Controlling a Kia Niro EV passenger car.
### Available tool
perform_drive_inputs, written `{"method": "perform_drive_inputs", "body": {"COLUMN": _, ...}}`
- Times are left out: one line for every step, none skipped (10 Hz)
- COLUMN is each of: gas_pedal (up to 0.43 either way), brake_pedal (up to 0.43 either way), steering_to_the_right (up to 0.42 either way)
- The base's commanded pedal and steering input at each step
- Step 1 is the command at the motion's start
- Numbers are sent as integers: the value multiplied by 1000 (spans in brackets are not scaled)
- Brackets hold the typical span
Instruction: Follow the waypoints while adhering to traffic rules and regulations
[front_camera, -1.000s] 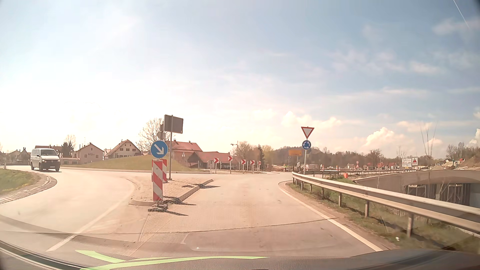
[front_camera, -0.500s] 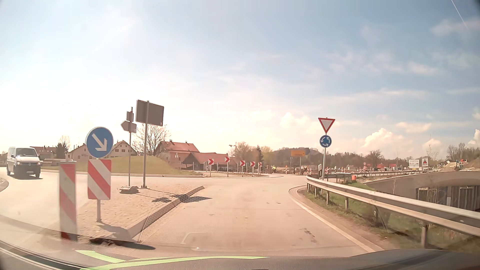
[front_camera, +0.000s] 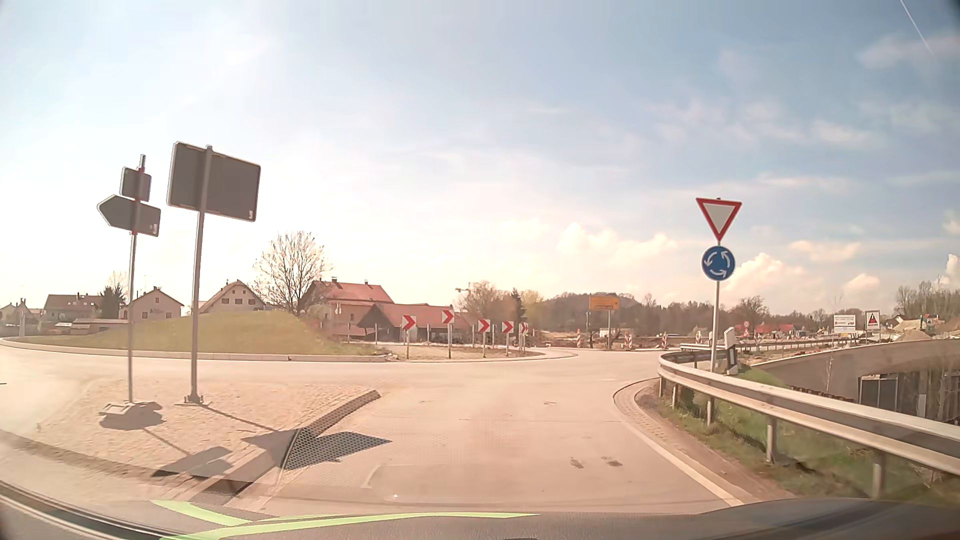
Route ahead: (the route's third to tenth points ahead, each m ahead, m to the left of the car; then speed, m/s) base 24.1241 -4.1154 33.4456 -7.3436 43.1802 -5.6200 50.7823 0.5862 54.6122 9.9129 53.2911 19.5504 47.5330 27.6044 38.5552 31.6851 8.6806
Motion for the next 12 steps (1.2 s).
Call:
{"method": "perform_drive_inputs", "body": {"gas_pedal": 0, "brake_pedal": 0, "steering_to_the_right": 19}}
{"method": "perform_drive_inputs", "body": {"gas_pedal": 0, "brake_pedal": 0, "steering_to_the_right": 20}}
{"method": "perform_drive_inputs", "body": {"gas_pedal": 0, "brake_pedal": 0, "steering_to_the_right": 22}}
{"method": "perform_drive_inputs", "body": {"gas_pedal": 0, "brake_pedal": 0, "steering_to_the_right": 26}}
{"method": "perform_drive_inputs", "body": {"gas_pedal": 0, "brake_pedal": 0, "steering_to_the_right": 33}}
{"method": "perform_drive_inputs", "body": {"gas_pedal": 0, "brake_pedal": 0, "steering_to_the_right": 45}}
{"method": "perform_drive_inputs", "body": {"gas_pedal": 20, "brake_pedal": 0, "steering_to_the_right": 58}}
{"method": "perform_drive_inputs", "body": {"gas_pedal": 20, "brake_pedal": 0, "steering_to_the_right": 70}}
{"method": "perform_drive_inputs", "body": {"gas_pedal": 39, "brake_pedal": 0, "steering_to_the_right": 84}}
{"method": "perform_drive_inputs", "body": {"gas_pedal": 39, "brake_pedal": 0, "steering_to_the_right": 95}}
{"method": "perform_drive_inputs", "body": {"gas_pedal": 47, "brake_pedal": 0, "steering_to_the_right": 106}}
{"method": "perform_drive_inputs", "body": {"gas_pedal": 47, "brake_pedal": 0, "steering_to_the_right": 117}}
